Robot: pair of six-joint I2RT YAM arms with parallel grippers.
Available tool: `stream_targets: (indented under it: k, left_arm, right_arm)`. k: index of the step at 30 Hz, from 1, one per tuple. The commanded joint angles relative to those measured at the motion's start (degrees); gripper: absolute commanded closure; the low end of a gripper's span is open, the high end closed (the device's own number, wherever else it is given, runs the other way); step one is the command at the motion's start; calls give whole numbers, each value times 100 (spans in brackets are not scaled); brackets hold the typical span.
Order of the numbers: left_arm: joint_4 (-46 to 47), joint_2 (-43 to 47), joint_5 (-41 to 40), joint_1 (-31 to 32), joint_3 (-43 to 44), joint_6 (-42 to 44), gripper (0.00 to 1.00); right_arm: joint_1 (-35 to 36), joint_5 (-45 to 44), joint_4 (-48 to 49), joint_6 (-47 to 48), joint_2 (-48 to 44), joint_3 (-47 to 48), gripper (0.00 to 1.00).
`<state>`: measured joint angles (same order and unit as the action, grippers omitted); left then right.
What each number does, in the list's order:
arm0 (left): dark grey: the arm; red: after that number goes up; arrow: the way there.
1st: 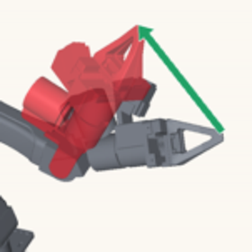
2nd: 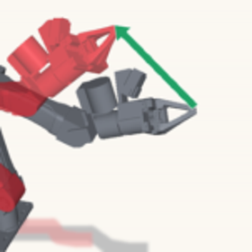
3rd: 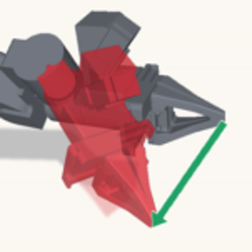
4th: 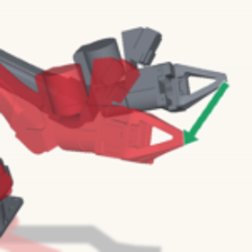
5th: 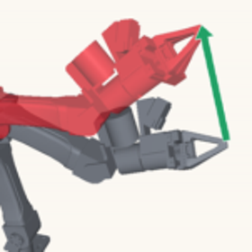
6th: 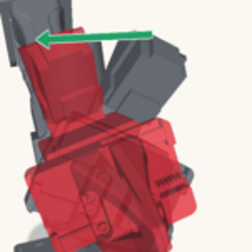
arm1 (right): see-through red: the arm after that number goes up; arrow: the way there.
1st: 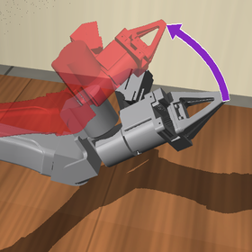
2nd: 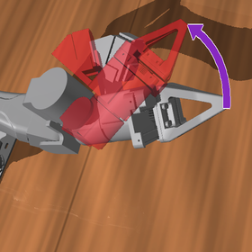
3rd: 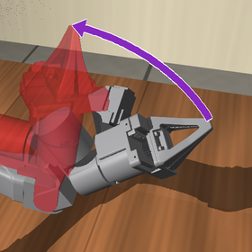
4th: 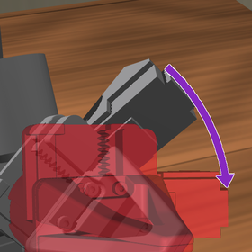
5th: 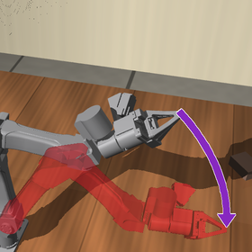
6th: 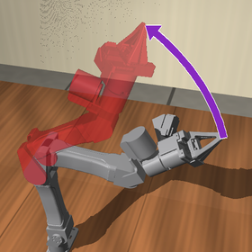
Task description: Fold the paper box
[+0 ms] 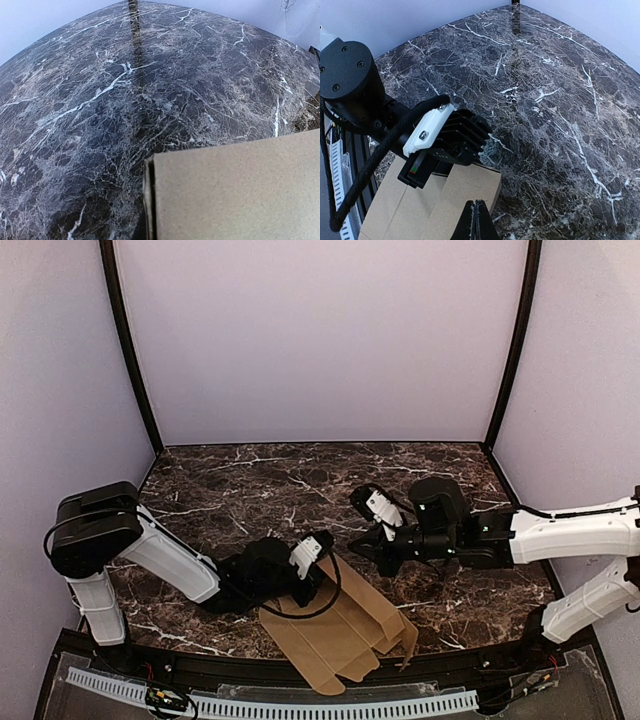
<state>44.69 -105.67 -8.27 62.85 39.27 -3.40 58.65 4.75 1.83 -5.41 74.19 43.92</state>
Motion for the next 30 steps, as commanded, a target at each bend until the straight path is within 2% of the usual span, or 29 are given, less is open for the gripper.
stream_targets:
  k: [1, 20, 30]
  left_arm:
    - [-44, -129, 57, 4, 42, -26, 99]
    - [297, -375, 167, 0, -44, -418, 95]
    - [422, -408, 174, 0, -187, -577, 85]
  right_arm:
    - [-98, 482, 753, -578, 301, -3, 100]
    - [-118, 562, 1430, -1039, 1770, 241, 100]
    - [-78, 274, 1290, -1110, 2011, -49, 100]
